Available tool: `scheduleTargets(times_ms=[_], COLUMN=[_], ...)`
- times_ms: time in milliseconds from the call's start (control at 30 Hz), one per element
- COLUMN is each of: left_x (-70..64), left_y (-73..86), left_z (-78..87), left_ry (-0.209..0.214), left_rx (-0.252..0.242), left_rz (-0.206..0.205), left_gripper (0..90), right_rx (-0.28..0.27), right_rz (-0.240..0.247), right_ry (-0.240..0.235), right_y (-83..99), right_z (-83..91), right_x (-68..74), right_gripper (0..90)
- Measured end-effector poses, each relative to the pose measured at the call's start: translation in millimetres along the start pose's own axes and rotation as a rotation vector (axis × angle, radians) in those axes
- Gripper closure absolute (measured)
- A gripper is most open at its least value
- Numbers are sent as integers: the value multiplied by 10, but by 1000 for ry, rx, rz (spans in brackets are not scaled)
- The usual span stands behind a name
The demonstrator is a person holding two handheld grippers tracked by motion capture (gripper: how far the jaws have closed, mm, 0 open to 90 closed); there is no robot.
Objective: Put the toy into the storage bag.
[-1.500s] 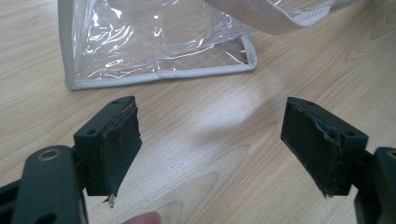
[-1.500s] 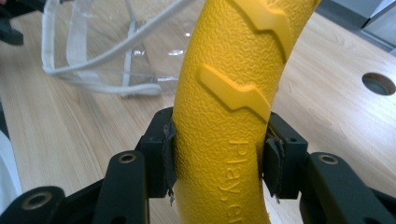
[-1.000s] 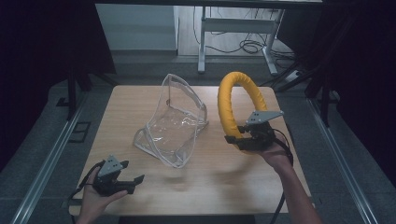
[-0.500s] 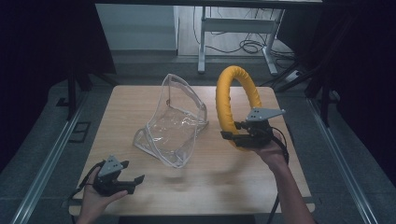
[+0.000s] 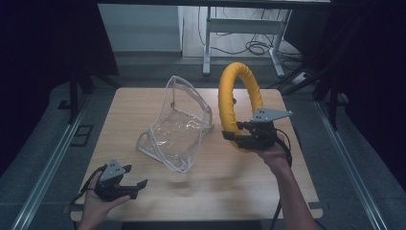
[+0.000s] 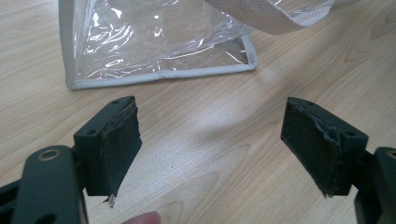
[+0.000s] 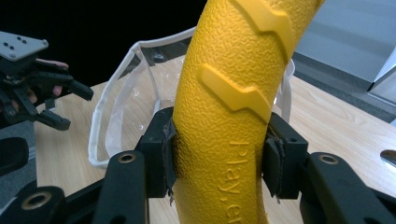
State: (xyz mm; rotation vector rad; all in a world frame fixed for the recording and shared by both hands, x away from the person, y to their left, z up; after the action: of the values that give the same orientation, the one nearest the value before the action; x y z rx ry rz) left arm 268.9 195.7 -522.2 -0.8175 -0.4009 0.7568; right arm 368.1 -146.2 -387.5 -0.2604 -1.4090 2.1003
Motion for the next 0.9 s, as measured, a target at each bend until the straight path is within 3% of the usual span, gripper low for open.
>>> scheduleTargets(times_ms=[233, 900], left_x=[1, -2], left_y=[-2, 0], left_z=[0, -11], left_ry=[1, 1], left_rx=[-1, 2], left_rz=[-2, -5], left_gripper=[196, 196], right_rx=[-46, -108], right_rz=[-4, -10], right_ry=[-17, -48], right_y=[-79, -200], right_z=[0, -35], right_x=[50, 120], right_gripper=[518, 517])
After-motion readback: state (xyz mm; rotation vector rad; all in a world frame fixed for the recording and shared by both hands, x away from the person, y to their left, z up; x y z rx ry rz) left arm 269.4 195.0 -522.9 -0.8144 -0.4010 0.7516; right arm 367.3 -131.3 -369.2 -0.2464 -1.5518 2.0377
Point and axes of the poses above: each handheld gripper's, and its own axes: z roughly backward along the jaws, y roughly out of its underside, x roughly to its left, the point moved 7 cm from there along -z, roughly forward along the jaws, and after that the axes turned 7 degrees about -z, right-handed, at the moved point
